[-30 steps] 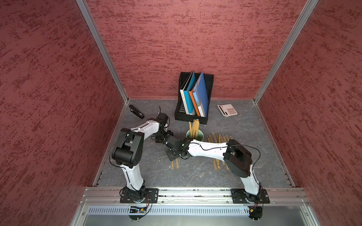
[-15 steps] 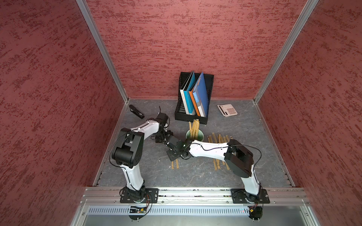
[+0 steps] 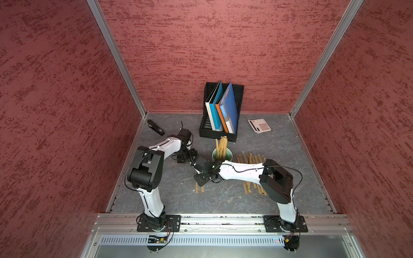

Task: Take the straws out of the storage container
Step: Place the straw at the center of the board.

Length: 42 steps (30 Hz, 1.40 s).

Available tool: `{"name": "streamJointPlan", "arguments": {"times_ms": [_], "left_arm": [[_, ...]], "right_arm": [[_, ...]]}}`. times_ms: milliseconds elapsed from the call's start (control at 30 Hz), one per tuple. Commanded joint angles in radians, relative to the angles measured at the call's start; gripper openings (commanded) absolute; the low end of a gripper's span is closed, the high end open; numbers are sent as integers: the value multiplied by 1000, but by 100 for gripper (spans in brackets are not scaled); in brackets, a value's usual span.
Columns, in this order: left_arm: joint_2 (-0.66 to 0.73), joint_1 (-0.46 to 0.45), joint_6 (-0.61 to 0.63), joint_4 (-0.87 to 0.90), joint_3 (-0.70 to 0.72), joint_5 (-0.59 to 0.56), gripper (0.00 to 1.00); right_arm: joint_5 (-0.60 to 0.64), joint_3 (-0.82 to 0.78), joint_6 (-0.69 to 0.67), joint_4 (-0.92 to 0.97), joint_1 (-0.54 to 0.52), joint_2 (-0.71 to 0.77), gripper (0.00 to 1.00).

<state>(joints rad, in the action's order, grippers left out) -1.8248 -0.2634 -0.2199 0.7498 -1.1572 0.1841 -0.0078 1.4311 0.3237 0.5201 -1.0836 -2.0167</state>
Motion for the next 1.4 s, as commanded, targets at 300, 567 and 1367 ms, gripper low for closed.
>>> {"name": "streamJointPlan", "arguments": {"times_ms": [300,567,1367], "left_arm": [[-48,15,5,39,24,4,78],[-54,16,5,37,22,11,78],[-57,16,5,33,27,15,78]], "right_arm": [[-17,-25,-88,9,-13,25,0],[-12,-19,-103,9,-43,27,0],[-44,48,-120,48,-67,-34,0]]}}
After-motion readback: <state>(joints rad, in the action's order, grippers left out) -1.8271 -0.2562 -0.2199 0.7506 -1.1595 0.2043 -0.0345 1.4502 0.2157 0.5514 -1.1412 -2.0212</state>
